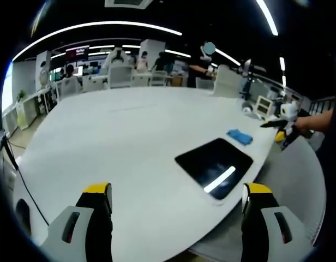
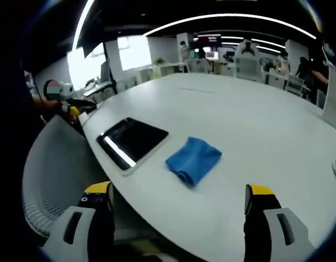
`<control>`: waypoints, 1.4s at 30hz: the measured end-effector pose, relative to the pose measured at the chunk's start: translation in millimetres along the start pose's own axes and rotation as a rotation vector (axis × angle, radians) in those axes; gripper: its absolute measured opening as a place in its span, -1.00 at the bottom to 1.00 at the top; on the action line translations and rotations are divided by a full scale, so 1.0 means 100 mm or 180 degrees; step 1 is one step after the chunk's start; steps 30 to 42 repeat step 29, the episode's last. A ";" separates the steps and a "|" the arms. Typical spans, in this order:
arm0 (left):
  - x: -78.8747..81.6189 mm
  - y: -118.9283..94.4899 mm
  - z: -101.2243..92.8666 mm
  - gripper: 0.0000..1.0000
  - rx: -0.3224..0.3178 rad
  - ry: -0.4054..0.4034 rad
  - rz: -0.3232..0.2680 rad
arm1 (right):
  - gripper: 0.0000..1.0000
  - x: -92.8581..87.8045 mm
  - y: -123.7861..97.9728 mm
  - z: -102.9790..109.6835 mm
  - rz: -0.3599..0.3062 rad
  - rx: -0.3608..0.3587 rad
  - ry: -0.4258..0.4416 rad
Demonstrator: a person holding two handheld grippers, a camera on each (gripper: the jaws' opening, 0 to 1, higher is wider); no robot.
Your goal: Wipe the mirror surface with the cleaning cloth until all visible marks leave the cleaned area.
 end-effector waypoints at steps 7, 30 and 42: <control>0.13 -0.04 0.01 0.99 0.0112 0.0050 0.0063 | 1.00 0.05 0.03 -0.12 -0.0088 -0.0051 0.0126; 0.25 -0.17 -0.06 0.99 0.0234 0.0153 -0.0057 | 1.00 0.18 -0.13 0.08 -0.0192 0.0067 -0.0027; 0.25 -0.17 -0.06 0.99 0.0234 0.0153 -0.0057 | 1.00 0.18 -0.13 0.08 -0.0192 0.0067 -0.0027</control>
Point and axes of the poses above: the point that each gripper's makers call its tool centre point, and the gripper's own axes: y roughly forward along the fingers, z roughly to its left, x roughly out of its top, the point moved 5 cm from there along -y, roughly backward along the fingers
